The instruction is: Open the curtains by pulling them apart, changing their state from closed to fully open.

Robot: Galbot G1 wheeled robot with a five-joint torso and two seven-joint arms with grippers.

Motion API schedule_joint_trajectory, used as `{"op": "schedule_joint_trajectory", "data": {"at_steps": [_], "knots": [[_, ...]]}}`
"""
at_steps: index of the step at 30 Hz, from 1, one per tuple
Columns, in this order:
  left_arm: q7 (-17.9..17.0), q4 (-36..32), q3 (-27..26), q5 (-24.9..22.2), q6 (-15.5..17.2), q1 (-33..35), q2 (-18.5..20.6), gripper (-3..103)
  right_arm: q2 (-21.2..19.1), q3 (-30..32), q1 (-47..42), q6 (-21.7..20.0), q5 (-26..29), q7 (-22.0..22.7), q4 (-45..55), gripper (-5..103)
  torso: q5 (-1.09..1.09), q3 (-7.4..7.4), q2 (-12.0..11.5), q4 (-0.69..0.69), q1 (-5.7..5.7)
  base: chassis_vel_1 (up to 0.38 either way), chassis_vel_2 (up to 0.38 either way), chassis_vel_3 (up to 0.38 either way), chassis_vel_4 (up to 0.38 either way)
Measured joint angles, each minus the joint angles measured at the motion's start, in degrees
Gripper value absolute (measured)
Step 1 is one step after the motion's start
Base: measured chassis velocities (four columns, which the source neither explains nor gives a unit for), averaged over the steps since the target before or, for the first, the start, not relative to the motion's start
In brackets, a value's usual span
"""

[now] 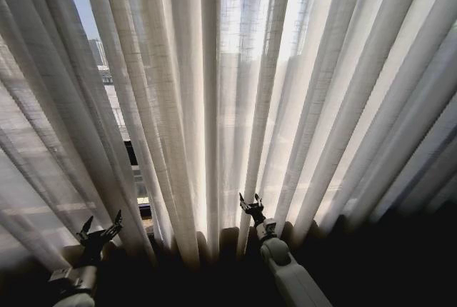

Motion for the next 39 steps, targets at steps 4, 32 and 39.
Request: {"op": "schedule_joint_trajectory", "data": {"at_steps": [4, 32, 39], "knots": [[0.0, 0.0, 0.0, 0.0, 0.0, 0.0, 0.0, 100, 0.27, 0.04, -0.26, 0.1, -0.25, -0.09, 0.25, 43, 0.0, 0.0, 0.0, 0.0, -0.01, 0.0, 0.0, 0.0, 0.0], [0.0, 0.0, 0.0, 0.0, 0.0, 0.0, 0.0, 100, 0.04, 1.26, -0.89, -0.37, 3.39, -4.21, 0.53, 0, 0.0, 0.0, 0.0, 0.01, 0.0, -0.005, -0.004, 0.004, 0.004], [0.0, 0.0, -0.01, 0.0, 0.0, 0.0, 0.0, 100, -0.13, 1.51, -0.82, -0.04, 3.87, -4.88, -0.04, 0, 0.0, 0.0, 0.0, 0.0, 0.0, -0.105, -0.121, 0.142, 0.116]]}}
